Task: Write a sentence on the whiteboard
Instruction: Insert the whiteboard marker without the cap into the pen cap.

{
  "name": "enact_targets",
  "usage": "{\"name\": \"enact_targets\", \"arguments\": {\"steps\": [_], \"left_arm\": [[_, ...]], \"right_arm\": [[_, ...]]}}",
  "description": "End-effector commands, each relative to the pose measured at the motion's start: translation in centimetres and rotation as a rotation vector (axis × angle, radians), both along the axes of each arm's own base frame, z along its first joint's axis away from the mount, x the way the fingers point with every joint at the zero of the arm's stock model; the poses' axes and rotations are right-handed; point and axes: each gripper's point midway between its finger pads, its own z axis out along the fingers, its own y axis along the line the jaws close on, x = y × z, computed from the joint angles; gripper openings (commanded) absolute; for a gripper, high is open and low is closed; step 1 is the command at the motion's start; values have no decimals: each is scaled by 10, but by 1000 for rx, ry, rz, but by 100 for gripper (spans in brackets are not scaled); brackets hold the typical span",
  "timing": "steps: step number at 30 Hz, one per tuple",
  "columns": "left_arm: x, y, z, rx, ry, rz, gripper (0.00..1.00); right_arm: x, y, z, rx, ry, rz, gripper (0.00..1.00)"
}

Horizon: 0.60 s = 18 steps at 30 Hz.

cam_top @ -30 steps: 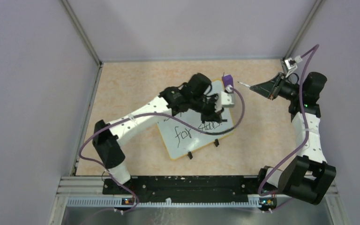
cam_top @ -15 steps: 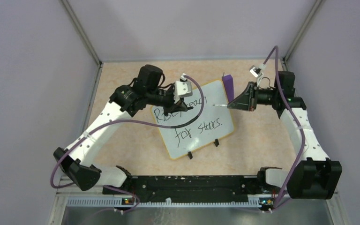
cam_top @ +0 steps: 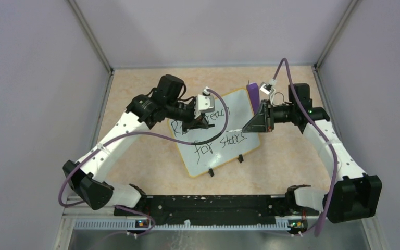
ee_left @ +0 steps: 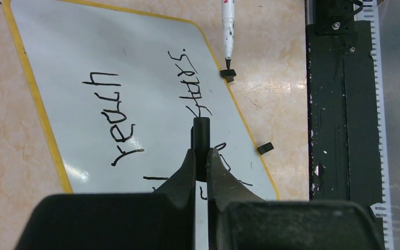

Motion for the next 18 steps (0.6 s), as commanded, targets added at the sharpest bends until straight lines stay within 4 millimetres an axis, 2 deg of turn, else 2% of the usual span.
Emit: {"name": "enact_targets", "arguments": {"steps": [1,11,18], "left_arm": [[-8,-7,0,-18,4,-60,0],[-15,-17,-4,-7,23,-92,0],[-17,-20,0,-25,37,-105,0]], "right_arm": [[5,9,22,20,-68,14,0],[2,19,30,47,-70,32,0],[1,22,27,41,-70,33,0]]}}
